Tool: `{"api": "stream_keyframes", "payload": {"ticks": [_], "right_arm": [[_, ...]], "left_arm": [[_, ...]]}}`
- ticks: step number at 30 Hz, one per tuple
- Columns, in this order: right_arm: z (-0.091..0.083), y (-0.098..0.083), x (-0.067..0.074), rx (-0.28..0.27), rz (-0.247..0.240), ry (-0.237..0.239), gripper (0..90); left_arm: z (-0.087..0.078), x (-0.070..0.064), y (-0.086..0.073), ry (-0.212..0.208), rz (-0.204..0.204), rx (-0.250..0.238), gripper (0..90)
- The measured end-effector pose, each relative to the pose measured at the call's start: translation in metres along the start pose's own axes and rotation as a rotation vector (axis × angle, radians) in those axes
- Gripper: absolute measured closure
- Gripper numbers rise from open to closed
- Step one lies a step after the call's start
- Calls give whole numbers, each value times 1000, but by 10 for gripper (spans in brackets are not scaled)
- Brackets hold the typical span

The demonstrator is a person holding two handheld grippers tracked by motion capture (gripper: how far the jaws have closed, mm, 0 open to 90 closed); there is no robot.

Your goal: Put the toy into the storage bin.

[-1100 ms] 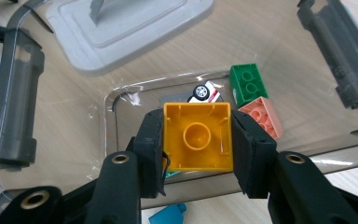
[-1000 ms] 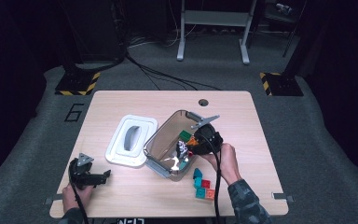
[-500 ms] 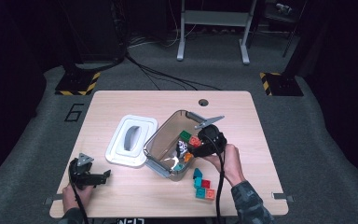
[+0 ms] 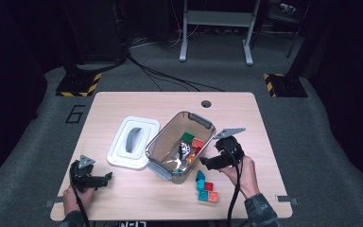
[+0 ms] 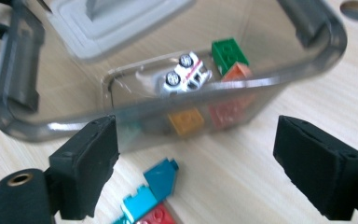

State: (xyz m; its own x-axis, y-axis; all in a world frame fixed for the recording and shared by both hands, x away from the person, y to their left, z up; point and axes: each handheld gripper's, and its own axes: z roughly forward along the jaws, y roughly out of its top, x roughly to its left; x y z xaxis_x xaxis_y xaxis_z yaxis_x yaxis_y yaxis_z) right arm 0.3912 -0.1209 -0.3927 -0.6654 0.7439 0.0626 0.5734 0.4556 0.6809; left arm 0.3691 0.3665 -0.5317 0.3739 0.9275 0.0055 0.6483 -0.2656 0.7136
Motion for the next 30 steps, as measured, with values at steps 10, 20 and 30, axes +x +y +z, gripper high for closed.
{"api": "stream_keyframes", "payload": {"ticks": [10, 20, 30], "right_arm": [[24, -48, 1, 53, 67, 0, 37], [39, -77, 1, 102, 112, -9, 77], [48, -92, -1, 173, 110, -59, 151]], "left_arm": [[0, 0, 0, -3, 1, 4, 0], [0, 0, 0, -2, 1, 4, 0], [0, 0, 0, -2, 1, 4, 0]]}}
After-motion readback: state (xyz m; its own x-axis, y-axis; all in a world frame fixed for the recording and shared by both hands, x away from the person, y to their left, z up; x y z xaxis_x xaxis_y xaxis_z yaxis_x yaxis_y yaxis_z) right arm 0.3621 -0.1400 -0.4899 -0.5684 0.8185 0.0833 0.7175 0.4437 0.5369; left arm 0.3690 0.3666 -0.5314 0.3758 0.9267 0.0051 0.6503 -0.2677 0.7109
